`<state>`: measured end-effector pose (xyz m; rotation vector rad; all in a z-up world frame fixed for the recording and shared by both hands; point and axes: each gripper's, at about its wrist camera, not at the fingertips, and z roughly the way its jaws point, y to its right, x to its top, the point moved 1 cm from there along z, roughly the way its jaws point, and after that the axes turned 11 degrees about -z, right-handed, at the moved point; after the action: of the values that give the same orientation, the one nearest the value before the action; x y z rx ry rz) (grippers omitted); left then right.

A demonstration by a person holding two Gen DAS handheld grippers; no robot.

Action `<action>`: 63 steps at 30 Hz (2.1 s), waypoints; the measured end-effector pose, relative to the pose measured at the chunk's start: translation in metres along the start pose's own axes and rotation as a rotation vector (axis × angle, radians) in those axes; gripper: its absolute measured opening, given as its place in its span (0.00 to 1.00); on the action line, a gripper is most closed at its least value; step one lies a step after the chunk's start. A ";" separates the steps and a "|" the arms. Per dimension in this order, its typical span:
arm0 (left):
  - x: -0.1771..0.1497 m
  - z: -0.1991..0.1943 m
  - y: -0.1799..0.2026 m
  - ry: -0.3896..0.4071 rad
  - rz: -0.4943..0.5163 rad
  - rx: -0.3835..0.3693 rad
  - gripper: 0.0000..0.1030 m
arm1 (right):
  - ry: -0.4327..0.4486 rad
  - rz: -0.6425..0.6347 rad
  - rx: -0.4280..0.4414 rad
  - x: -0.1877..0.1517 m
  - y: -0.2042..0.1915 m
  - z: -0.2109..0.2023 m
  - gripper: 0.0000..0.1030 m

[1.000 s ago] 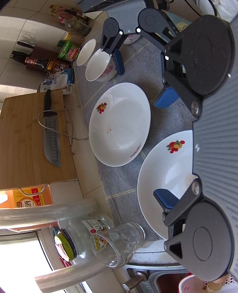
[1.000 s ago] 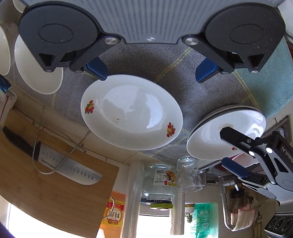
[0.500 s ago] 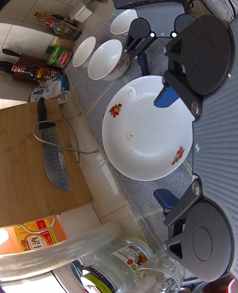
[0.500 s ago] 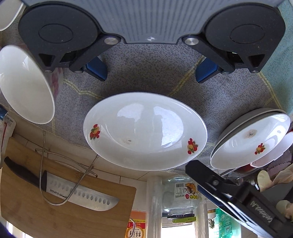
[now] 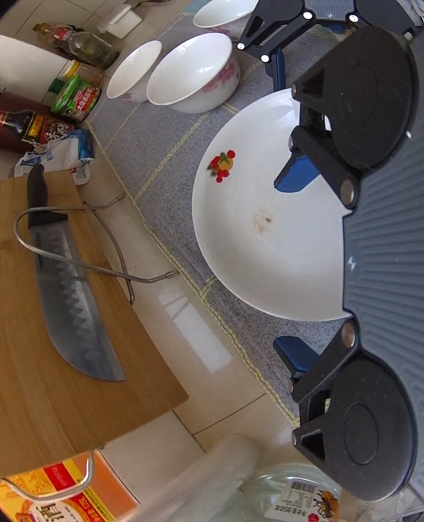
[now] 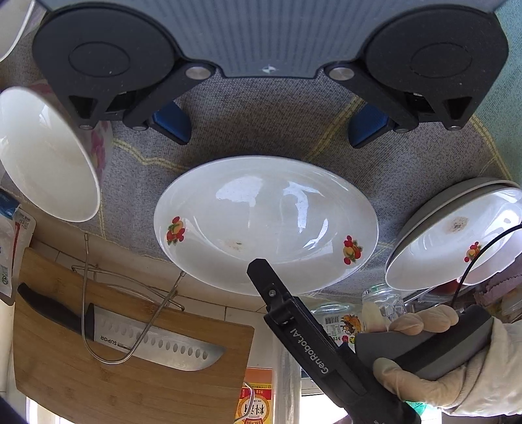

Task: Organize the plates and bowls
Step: 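Grasp the rim of the white fruit-pattern plate with the left gripper, then lift the fruit-pattern plate with the left gripper and carry it over the stack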

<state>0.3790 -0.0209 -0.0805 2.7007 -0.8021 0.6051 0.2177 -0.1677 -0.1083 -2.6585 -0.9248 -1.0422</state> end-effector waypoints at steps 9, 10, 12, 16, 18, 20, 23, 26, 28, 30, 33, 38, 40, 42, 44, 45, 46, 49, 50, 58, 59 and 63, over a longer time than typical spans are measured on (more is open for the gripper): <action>0.015 0.019 -0.002 -0.106 0.035 -0.087 0.79 | 0.002 0.000 -0.003 0.009 0.002 0.010 1.00; 0.016 0.021 -0.002 -0.113 0.039 -0.088 0.79 | 0.003 0.000 -0.003 0.010 0.002 0.011 1.00; 0.018 0.023 -0.001 -0.123 0.047 -0.097 0.78 | 0.003 -0.001 -0.003 0.011 0.003 0.012 1.00; 0.021 0.026 -0.001 -0.142 0.056 -0.107 0.77 | 0.007 -0.002 -0.001 0.014 0.004 0.017 1.00; 0.023 0.026 -0.002 -0.153 0.055 -0.116 0.77 | 0.007 -0.004 0.000 0.015 0.005 0.018 1.00; 0.024 0.026 -0.004 -0.163 0.053 -0.125 0.77 | 0.007 -0.005 0.001 0.017 0.005 0.020 1.00; 0.024 0.025 -0.005 -0.180 0.056 -0.132 0.77 | 0.000 0.000 -0.003 0.020 0.007 0.023 1.00; 0.026 0.025 -0.005 -0.202 0.065 -0.137 0.77 | -0.005 0.005 -0.005 0.021 0.008 0.023 1.00; 0.027 0.026 -0.006 -0.218 0.069 -0.142 0.77 | -0.007 0.007 -0.004 0.020 0.008 0.023 1.00; 0.028 0.027 -0.006 -0.228 0.068 -0.145 0.77 | -0.010 0.011 -0.003 0.020 0.008 0.023 1.00; 0.028 0.027 -0.005 -0.235 0.071 -0.143 0.77 | -0.008 0.012 -0.006 0.022 0.008 0.021 1.00; 0.026 0.025 -0.007 -0.233 0.050 -0.153 0.77 | -0.013 0.002 -0.001 0.025 0.007 0.016 1.00; 0.024 0.021 -0.007 -0.229 0.045 -0.158 0.77 | -0.014 0.002 0.004 0.025 0.006 0.014 1.00; 0.022 0.016 -0.006 -0.226 0.044 -0.163 0.77 | -0.017 0.001 0.010 0.025 0.006 0.011 1.00; 0.020 0.011 -0.004 -0.220 0.040 -0.169 0.77 | -0.018 -0.004 0.014 0.025 0.006 0.006 1.00; 0.020 0.009 -0.003 -0.217 0.037 -0.171 0.77 | -0.019 -0.008 0.014 0.026 0.006 0.004 1.00; 0.019 0.006 -0.003 -0.214 0.035 -0.174 0.77 | -0.019 -0.012 0.015 0.026 0.005 0.001 1.00; 0.017 -0.004 0.000 -0.202 0.030 -0.176 0.77 | -0.017 -0.029 0.018 0.029 0.004 -0.006 1.00; 0.016 -0.007 0.001 -0.198 0.028 -0.176 0.77 | -0.017 -0.034 0.021 0.030 0.004 -0.009 1.00; 0.002 -0.039 0.002 -0.154 0.001 -0.160 0.77 | -0.001 -0.067 0.047 0.039 -0.004 -0.027 1.00; 0.000 -0.043 0.002 -0.150 -0.003 -0.158 0.77 | 0.001 -0.072 0.051 0.040 -0.005 -0.029 1.00; -0.009 -0.055 0.001 -0.132 -0.030 -0.144 0.77 | 0.012 -0.096 0.079 0.044 -0.011 -0.033 1.00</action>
<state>0.3544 0.0024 -0.0363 2.6361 -0.8029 0.3504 0.2172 -0.1483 -0.0553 -2.5634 -1.0779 -1.0179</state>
